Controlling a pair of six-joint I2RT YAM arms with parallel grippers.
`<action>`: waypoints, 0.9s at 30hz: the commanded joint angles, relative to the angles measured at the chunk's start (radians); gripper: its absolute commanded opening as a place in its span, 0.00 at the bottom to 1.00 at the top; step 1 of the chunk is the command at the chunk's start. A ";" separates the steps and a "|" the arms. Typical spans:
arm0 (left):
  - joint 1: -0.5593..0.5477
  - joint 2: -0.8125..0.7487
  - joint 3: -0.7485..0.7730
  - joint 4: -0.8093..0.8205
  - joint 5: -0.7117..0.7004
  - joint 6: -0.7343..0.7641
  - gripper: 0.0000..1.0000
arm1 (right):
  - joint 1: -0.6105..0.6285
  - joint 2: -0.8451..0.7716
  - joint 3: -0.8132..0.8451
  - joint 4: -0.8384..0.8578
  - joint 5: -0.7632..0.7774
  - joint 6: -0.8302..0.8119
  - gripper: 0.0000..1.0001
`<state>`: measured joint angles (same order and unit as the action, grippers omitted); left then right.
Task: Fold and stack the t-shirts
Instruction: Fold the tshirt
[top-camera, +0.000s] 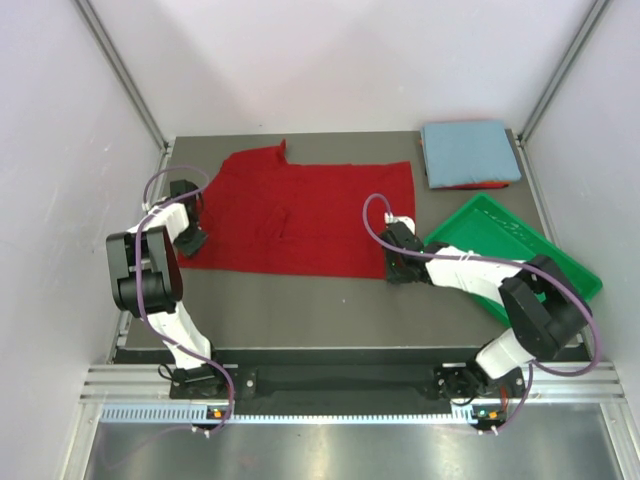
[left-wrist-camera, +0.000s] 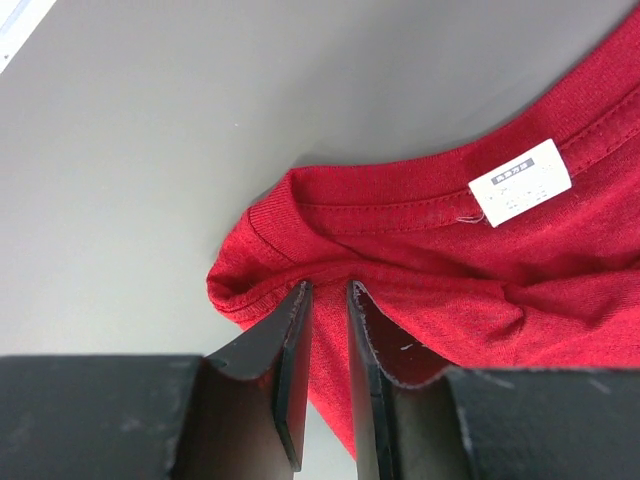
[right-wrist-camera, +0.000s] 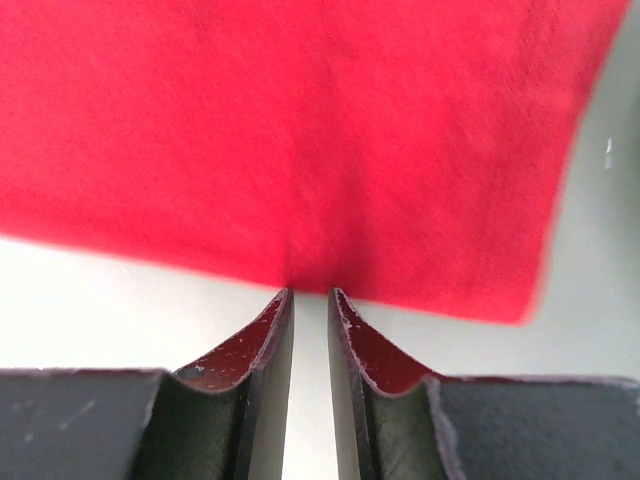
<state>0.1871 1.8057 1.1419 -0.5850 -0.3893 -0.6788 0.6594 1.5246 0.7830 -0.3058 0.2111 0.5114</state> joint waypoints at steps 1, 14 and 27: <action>0.026 0.034 -0.054 -0.058 -0.125 0.013 0.25 | 0.023 -0.058 -0.016 -0.070 -0.013 0.016 0.21; 0.025 -0.154 0.185 -0.154 0.055 0.056 0.40 | -0.006 -0.133 0.168 -0.202 0.001 -0.033 0.26; 0.025 0.056 0.384 0.260 0.526 0.217 0.54 | -0.334 0.101 0.597 -0.136 -0.222 -0.264 0.31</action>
<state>0.2092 1.7546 1.4666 -0.4900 -0.0113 -0.5156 0.3809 1.5536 1.2362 -0.4923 0.0719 0.3462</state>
